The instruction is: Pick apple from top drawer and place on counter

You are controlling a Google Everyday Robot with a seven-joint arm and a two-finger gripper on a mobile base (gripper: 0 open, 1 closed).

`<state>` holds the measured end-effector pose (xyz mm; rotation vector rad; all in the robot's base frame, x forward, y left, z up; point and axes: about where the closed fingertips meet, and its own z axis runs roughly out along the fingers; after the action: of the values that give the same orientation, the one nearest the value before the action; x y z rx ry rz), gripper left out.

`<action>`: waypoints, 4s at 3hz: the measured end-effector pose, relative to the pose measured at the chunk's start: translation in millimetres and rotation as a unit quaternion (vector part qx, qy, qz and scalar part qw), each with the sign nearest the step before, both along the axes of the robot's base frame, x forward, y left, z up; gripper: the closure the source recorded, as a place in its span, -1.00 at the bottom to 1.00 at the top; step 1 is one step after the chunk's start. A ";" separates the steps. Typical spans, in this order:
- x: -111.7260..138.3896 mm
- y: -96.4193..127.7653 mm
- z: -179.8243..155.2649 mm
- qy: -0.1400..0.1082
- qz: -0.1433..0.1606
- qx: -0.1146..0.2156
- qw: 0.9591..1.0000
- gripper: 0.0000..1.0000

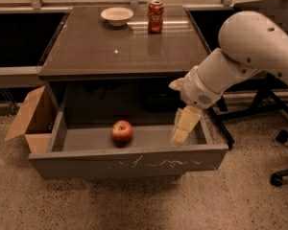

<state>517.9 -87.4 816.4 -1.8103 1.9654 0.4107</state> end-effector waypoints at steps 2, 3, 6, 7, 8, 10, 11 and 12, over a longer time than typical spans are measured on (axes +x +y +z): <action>19.9 36.6 -37.8 0.004 0.011 0.037 0.999 -1.00; 33.9 46.9 -56.3 0.013 0.024 0.029 0.999 -1.00; 104.7 96.9 -112.7 -0.010 0.061 0.043 0.997 -1.00; 119.2 114.3 -131.5 -0.017 0.068 0.055 0.996 -1.00; 124.3 145.7 -166.1 -0.016 0.081 0.067 0.994 -1.00; 122.4 152.6 -179.2 -0.007 0.082 0.064 0.995 -0.49; 118.1 154.4 -191.2 0.007 0.083 0.062 0.995 0.00; 118.1 154.4 -191.2 0.007 0.083 0.062 0.995 0.44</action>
Offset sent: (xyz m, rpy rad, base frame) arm 0.0134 0.0301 -0.0293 0.0649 0.0072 0.0179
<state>636.0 67.0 625.1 -1.9004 1.7636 0.5872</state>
